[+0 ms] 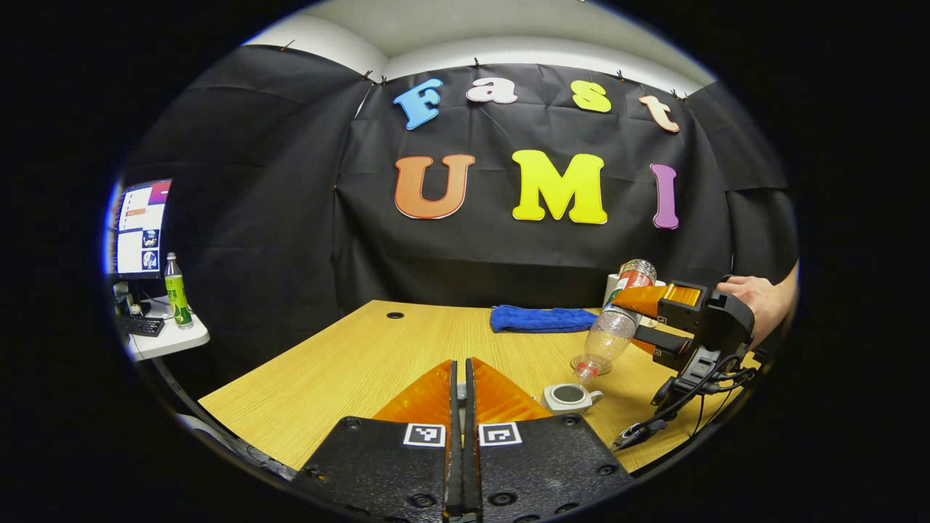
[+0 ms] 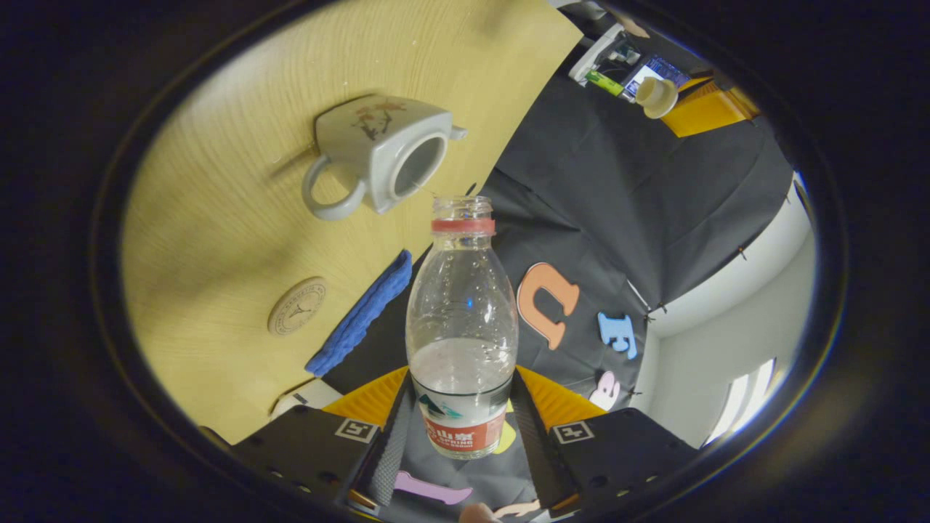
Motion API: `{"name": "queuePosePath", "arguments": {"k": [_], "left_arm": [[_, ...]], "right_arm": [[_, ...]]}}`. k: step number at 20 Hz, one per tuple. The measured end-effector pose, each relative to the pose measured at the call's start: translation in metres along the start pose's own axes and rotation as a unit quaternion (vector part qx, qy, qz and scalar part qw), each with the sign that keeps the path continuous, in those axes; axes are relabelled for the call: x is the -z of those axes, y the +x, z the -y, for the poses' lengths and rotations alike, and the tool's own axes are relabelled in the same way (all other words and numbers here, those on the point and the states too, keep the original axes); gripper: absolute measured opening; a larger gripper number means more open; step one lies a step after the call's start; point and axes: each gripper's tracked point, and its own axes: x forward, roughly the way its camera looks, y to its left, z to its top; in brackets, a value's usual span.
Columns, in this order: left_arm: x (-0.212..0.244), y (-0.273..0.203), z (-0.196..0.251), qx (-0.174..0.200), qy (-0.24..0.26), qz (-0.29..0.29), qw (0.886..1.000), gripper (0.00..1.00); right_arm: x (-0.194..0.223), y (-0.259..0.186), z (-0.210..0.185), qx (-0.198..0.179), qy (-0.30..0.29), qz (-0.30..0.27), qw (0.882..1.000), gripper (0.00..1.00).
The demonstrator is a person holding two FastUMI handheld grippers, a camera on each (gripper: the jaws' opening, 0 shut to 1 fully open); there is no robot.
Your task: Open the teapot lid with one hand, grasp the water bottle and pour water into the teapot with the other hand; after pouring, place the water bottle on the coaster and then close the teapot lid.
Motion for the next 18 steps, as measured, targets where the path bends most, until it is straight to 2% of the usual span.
{"name": "queuePosePath", "arguments": {"k": [11, 12, 14, 16, 18], "left_arm": [[0.006, 0.002, -0.002, -0.003, 0.002, -0.011, 1.000, 0.03], [0.005, 0.002, -0.001, -0.004, 0.004, -0.011, 1.000, 0.03], [0.004, 0.000, 0.000, -0.001, 0.003, -0.009, 1.000, 0.03], [0.001, 0.000, 0.000, -0.001, 0.002, -0.004, 1.000, 0.03], [-0.001, 0.000, -0.001, -0.003, -0.001, 0.000, 1.000, 0.03]], "right_arm": [[0.000, 0.001, 0.000, 0.009, 0.013, -0.001, 1.000, 0.72], [0.001, 0.001, -0.003, 0.000, 0.030, -0.002, 1.000, 0.72], [0.005, 0.001, -0.015, -0.042, 0.100, -0.015, 0.994, 0.72], [0.010, 0.011, -0.026, -0.074, 0.168, -0.026, 0.983, 0.72], [0.010, 0.009, -0.026, -0.084, 0.221, -0.038, 0.971, 0.72]]}}
